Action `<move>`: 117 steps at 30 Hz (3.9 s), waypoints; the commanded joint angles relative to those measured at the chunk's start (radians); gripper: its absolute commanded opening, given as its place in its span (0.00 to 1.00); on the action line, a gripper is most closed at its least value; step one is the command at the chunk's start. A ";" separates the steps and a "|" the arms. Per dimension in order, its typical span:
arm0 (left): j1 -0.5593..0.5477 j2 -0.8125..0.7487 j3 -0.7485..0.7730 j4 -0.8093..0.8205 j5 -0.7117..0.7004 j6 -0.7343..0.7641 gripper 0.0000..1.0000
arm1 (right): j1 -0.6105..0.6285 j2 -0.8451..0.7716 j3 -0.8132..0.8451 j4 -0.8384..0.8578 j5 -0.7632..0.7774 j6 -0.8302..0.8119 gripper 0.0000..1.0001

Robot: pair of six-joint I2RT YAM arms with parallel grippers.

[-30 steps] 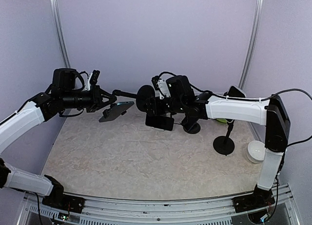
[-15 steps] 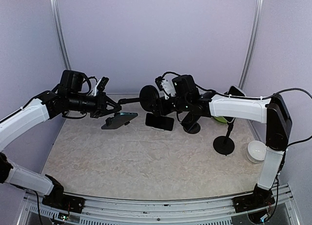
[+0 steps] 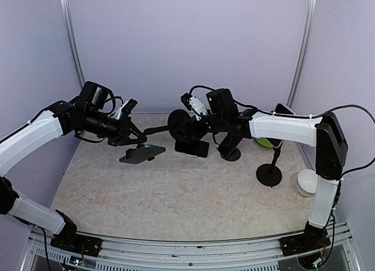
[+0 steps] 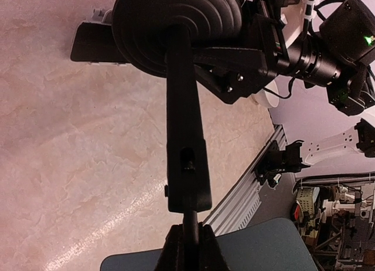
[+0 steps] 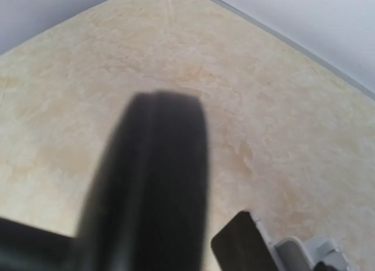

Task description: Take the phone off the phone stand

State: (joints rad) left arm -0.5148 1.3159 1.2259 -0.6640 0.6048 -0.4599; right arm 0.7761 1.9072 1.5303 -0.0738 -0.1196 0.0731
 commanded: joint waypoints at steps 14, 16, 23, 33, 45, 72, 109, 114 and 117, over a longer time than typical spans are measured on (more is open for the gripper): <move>0.026 0.061 0.156 -0.203 0.072 0.016 0.00 | 0.074 -0.281 -0.154 0.000 -0.145 -0.407 0.95; 0.015 0.070 0.168 -0.196 0.080 0.019 0.00 | 0.095 -0.269 -0.147 0.017 -0.176 -0.434 0.89; -0.029 0.086 0.183 -0.199 0.094 0.031 0.00 | 0.138 -0.159 -0.078 0.022 -0.271 -0.500 0.74; -0.058 0.085 0.181 -0.237 0.085 0.038 0.00 | 0.226 -0.038 -0.006 -0.064 -0.236 -0.620 0.58; -0.080 0.088 0.187 -0.252 0.070 0.051 0.00 | 0.246 -0.006 -0.029 -0.027 -0.212 -0.584 0.30; 0.139 -0.041 0.231 -0.031 -0.101 -0.196 0.99 | 0.236 -0.006 -0.116 0.369 0.160 -0.444 0.00; -0.138 -0.336 -0.427 0.945 -0.502 -0.929 0.99 | 0.246 -0.039 -0.258 1.054 0.391 -0.270 0.00; -0.136 -0.336 -0.443 0.905 -0.514 -0.955 0.99 | 0.246 -0.024 -0.236 1.066 0.410 -0.289 0.00; -0.131 -0.325 -0.450 0.915 -0.499 -0.965 0.99 | 0.246 -0.020 -0.224 1.065 0.404 -0.283 0.00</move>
State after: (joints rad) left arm -0.6476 0.9783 0.7944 0.2321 0.1074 -1.4048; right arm 1.0145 1.9354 1.2388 0.8410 0.2752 -0.2169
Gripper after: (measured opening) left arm 0.988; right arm 0.171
